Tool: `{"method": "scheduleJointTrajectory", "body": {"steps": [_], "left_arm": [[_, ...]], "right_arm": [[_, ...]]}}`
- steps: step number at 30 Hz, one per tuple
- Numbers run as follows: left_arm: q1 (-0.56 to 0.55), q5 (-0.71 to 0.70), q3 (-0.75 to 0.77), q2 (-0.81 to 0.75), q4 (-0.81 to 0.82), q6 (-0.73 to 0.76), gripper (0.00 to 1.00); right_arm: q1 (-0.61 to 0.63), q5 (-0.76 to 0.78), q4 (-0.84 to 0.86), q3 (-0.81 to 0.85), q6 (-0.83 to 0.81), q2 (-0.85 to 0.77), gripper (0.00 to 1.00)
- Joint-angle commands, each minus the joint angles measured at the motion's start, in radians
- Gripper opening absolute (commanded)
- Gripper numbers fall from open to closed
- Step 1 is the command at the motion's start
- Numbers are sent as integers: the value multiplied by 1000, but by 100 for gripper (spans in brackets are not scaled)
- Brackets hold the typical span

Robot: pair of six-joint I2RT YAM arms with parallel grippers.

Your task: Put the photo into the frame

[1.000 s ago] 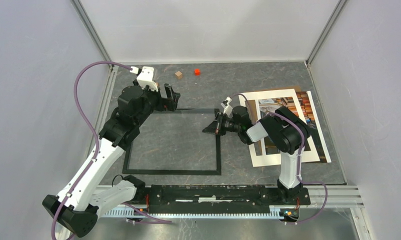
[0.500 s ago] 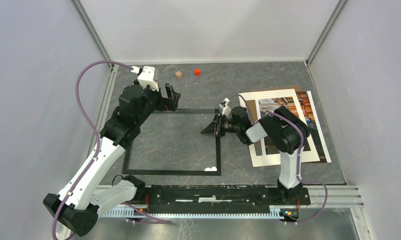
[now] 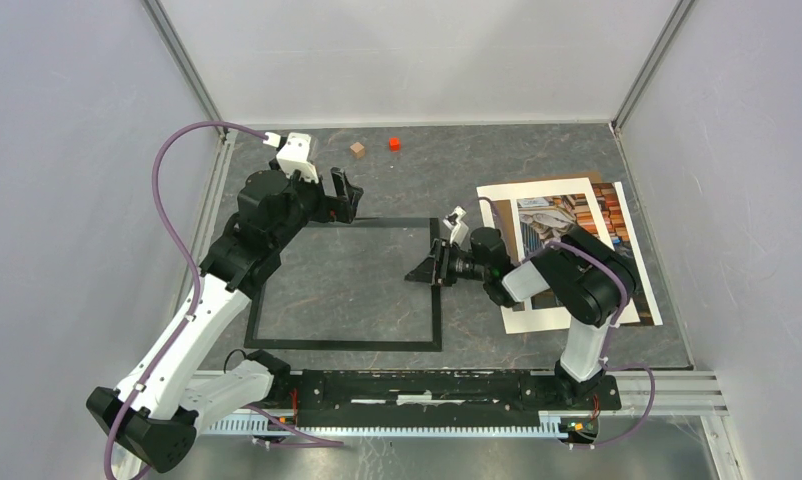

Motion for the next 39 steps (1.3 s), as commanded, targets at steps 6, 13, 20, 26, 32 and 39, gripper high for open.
{"method": "scheduleJointTrajectory", "body": {"steps": [6,13,20,26,32,39], "left_arm": [[9,20,11,-24,37,21,100],[9,26,8,-41,38,17,100],[10,33,4,-53,41,12,100],[10,33,1,-66,44,12,100],[10,38,1,-72,43,9,100],[10,40,-3,-78,45,8,100]], "right_arm": [[46,125,308,-131,147,-24,56],[104,224,393,-164,217,-4,50],[117,211,310,-144,247,-14,19],[96,108,210,-67,254,-14,0],[62,-24,103,28,253,10,0],[29,-92,63,49,266,35,0]]}}
